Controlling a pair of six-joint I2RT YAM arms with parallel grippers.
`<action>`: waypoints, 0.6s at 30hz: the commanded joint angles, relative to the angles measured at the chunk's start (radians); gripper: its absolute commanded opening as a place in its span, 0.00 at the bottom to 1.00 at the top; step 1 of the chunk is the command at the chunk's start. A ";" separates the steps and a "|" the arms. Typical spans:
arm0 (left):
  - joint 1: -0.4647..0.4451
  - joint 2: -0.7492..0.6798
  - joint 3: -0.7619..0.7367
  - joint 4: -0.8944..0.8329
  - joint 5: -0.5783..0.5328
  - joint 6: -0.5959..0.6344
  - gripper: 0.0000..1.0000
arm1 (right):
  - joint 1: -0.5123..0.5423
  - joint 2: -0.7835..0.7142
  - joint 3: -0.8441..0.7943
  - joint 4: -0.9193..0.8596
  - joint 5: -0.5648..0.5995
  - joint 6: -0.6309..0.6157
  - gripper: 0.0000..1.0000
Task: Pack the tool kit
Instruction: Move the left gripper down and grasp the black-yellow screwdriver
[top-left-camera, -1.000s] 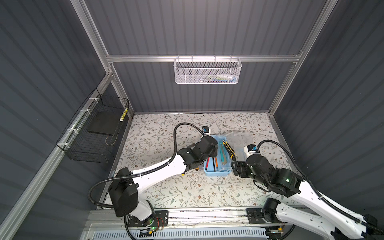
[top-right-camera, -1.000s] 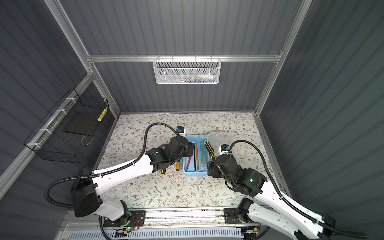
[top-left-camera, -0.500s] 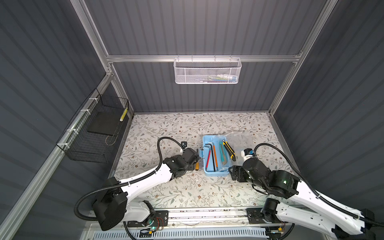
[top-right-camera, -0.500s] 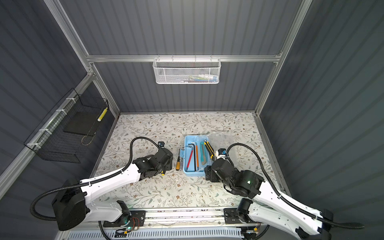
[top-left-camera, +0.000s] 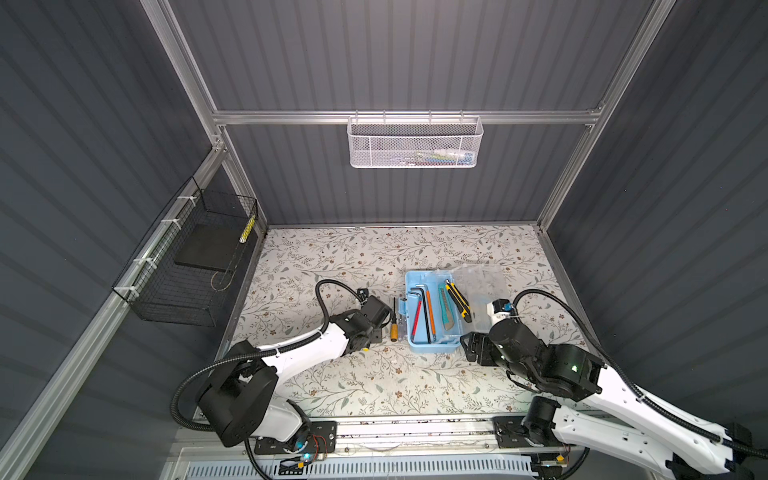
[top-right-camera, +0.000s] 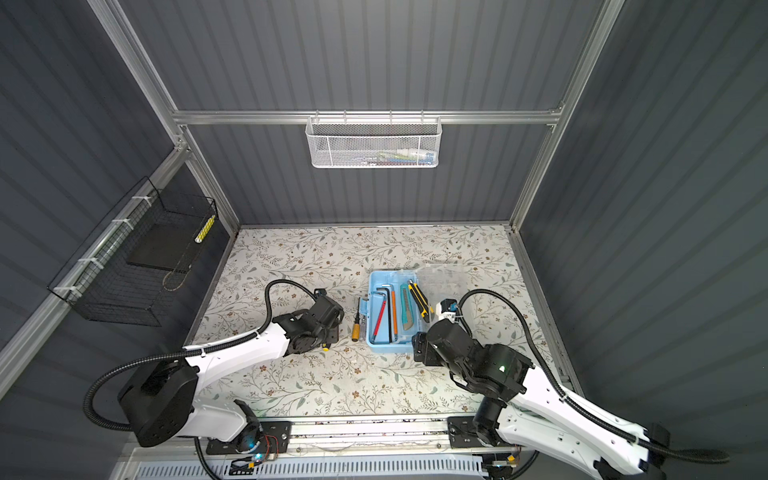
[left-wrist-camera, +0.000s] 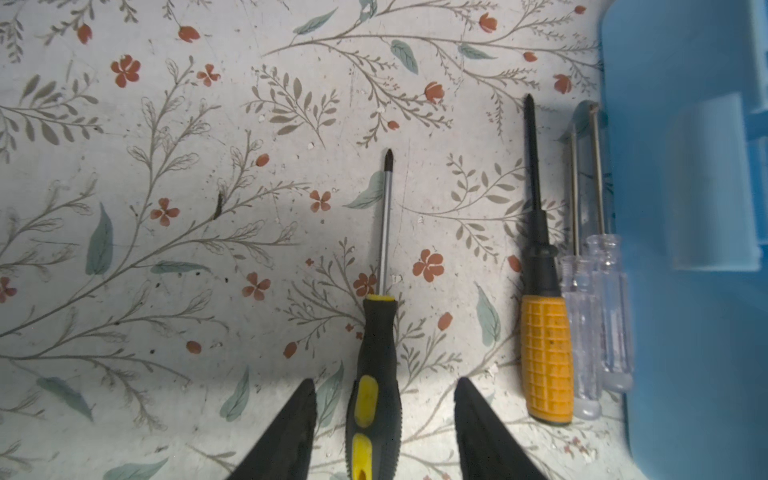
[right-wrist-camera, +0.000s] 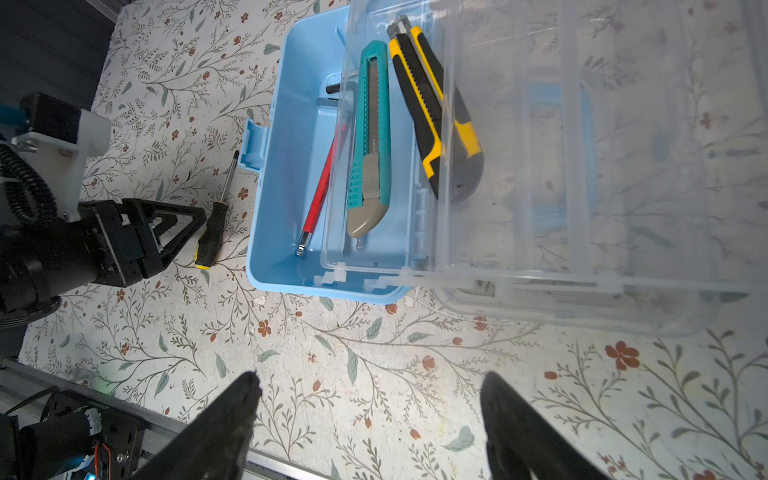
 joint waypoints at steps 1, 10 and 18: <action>0.025 0.032 -0.013 0.028 0.047 0.024 0.54 | 0.005 0.002 -0.019 -0.003 0.020 0.014 0.83; 0.037 0.120 0.018 0.039 0.049 0.029 0.44 | 0.004 0.005 -0.026 0.004 0.034 0.015 0.83; 0.036 0.158 0.026 0.035 0.050 0.028 0.34 | 0.004 -0.004 -0.029 0.008 0.046 0.014 0.83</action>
